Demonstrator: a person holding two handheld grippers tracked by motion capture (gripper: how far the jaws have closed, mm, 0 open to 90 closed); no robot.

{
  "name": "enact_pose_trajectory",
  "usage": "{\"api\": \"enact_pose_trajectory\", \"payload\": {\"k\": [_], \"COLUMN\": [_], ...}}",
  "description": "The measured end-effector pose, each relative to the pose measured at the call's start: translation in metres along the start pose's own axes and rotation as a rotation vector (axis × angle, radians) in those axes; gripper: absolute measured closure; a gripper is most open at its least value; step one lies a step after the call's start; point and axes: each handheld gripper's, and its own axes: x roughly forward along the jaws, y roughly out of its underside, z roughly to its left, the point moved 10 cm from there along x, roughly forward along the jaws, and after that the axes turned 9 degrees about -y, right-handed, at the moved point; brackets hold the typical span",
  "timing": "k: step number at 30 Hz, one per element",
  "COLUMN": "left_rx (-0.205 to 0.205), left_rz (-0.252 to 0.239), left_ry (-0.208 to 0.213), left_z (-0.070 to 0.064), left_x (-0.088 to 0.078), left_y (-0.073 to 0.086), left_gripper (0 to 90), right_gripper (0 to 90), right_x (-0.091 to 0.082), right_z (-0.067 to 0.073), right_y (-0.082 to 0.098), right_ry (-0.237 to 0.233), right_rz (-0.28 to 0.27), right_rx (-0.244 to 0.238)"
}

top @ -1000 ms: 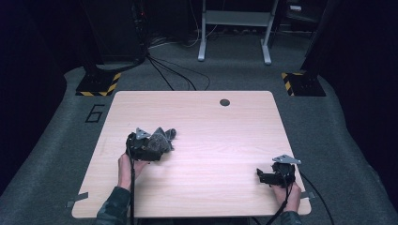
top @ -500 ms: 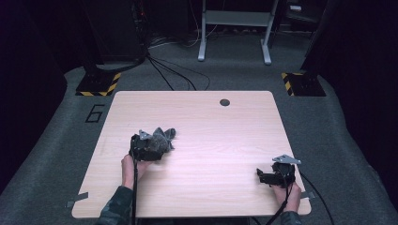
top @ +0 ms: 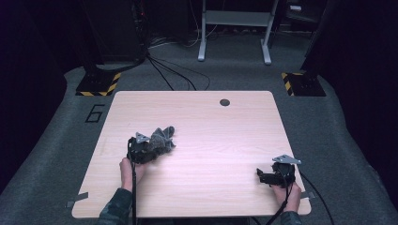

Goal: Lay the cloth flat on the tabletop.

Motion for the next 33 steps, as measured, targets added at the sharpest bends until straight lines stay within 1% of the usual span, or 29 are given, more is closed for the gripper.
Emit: {"api": "enact_pose_trajectory", "payload": {"k": [3, 5, 6, 7, 8, 9, 10, 11, 12, 13, 15, 17, 18, 19, 22, 23, 25, 26, 30, 31, 33], "left_rx": [-0.006, -0.01, -0.006, -0.006, -0.007, -0.001, 0.004, 0.004, 0.012, 0.01, 0.014, 0.02, 0.03, 0.03, 0.029, 0.029, 0.038, 0.044, 0.055, 0.052, 0.067], "left_rz": [-0.006, -0.022, -0.03, -0.03, -0.044, -0.045, -0.061, -0.061, -0.07, -0.082, -0.086, -0.096, -0.1, -0.1, -0.127, -0.127, -0.135, -0.145, -0.159, -0.168, -0.174], "left_ry": [0.005, 0.01, 0.015, 0.015, 0.014, 0.02, 0.024, 0.024, 0.03, 0.032, 0.034, 0.048, 0.06, 0.06, 0.079, 0.079, 0.1, 0.104, 0.131, 0.128, 0.141], "left_z": [0.0, -0.001, -0.003, -0.003, -0.004, -0.006, -0.009, -0.009, -0.012, -0.014, -0.016, -0.021, -0.024, -0.024, -0.031, -0.031, -0.038, -0.04, -0.051, -0.053, -0.059], "left_x": [-0.002, -0.005, -0.009, -0.009, -0.012, -0.014, -0.018, -0.018, -0.023, -0.024, -0.027, -0.031, -0.035, -0.035, -0.042, -0.042, -0.048, -0.05, -0.056, -0.057, -0.06], "left_y": [-0.001, -0.003, -0.005, -0.005, -0.008, -0.008, -0.013, -0.013, -0.016, -0.019, -0.02, -0.024, -0.026, -0.026, -0.033, -0.033, -0.036, -0.038, -0.042, -0.043, -0.045], "left_gripper": [59.9, 60.0, 60.1, 60.2, 60.2, 60.3, 60.3, 60.3, 60.3, 60.3, 60.4, 60.4, 60.5, 60.5, 60.6, 60.6, 60.6, 60.7, 60.7, 60.7, 60.7], "right_gripper": [6.2, 6.2, 6.3, 6.3, 6.4, 6.5, 6.5, 6.5, 6.5, 6.5, 6.5, 6.5, 6.5, 6.5, 6.5, 6.5, 6.5, 6.5, 6.5, 6.5, 6.5], "right_x": [0.0, 0.0, 0.0, 0.0, 0.0, 0.0, 0.0, 0.0, 0.0, 0.0, 0.0, 0.0, 0.0, 0.0, 0.0, 0.0, 0.0, 0.0, 0.0, 0.0, 0.0], "right_z": [0.0, 0.0, 0.0, 0.0, 0.0, 0.0, 0.0, 0.0, 0.0, 0.0, 0.0, 0.0, 0.0, 0.0, 0.0, 0.0, 0.0, 0.0, 0.0, 0.0, 0.0], "right_y": [0.0, 0.0, 0.0, 0.0, 0.0, 0.0, 0.0, 0.0, 0.0, 0.0, 0.0, 0.0, 0.0, 0.0, 0.0, 0.0, 0.0, 0.0, 0.0, 0.0, 0.0], "right_ry": [0.0, 0.0, 0.0, 0.0, 0.0, 0.0, 0.0, 0.0, 0.0, 0.0, -0.001, -0.001, -0.001, -0.001, 0.0, 0.0, 0.0, 0.0, 0.0, 0.001, 0.001], "right_rz": [0.0, 0.0, 0.0, 0.0, 0.0, -0.001, -0.001, -0.001, -0.001, -0.001, 0.0, 0.0, 0.0, 0.0, -0.001, -0.001, -0.001, -0.001, -0.001, -0.001, -0.001], "right_rx": [0.0, 0.0, 0.0, 0.0, 0.0, 0.0, 0.0, 0.0, 0.0, 0.0, -0.002, -0.002, -0.002, -0.002, 0.0, 0.0, 0.0, -0.001, -0.001, 0.0, -0.001]}}
